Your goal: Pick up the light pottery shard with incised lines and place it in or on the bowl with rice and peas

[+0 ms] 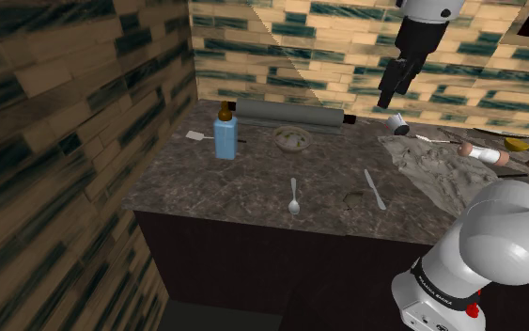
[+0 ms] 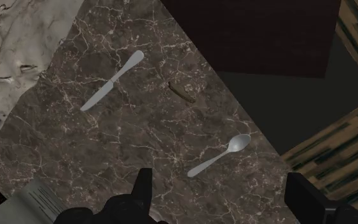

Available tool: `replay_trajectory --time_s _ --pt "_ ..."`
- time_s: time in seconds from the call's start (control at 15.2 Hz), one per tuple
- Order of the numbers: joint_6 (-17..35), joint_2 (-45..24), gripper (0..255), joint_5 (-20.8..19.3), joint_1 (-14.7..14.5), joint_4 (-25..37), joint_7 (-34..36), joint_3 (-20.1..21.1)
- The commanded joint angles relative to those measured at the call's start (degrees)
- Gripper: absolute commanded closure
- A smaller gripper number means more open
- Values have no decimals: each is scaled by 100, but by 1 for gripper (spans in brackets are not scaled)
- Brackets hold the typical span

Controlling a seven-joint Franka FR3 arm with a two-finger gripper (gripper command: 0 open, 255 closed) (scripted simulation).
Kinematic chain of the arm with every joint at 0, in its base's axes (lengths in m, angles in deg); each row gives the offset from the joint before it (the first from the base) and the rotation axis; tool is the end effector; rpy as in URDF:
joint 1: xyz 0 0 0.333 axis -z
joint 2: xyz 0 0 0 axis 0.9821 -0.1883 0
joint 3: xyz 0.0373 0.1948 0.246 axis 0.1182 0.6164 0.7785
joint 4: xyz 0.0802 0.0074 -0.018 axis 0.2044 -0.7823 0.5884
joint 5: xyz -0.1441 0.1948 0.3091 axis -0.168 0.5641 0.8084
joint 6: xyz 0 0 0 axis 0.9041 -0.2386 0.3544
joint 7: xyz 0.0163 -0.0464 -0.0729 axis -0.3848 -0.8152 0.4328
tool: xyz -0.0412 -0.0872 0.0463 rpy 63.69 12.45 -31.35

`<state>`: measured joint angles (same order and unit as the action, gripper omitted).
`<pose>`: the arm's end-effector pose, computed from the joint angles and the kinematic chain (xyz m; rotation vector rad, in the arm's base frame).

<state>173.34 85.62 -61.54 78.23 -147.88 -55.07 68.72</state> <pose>0.2912 -0.0156 0.6260 3.0306 0.0461 0.0402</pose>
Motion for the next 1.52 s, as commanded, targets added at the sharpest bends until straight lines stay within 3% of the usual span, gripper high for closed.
replay_trajectory --time_s 0.0,0.86,1.45 --pt "0 0 0 0 0 0 0 0" --pt "2023 701 0 -908 -317 -2695 -2136 -1200" --pt "3955 -51 0 -2021 -184 -3866 -3671 -2427"
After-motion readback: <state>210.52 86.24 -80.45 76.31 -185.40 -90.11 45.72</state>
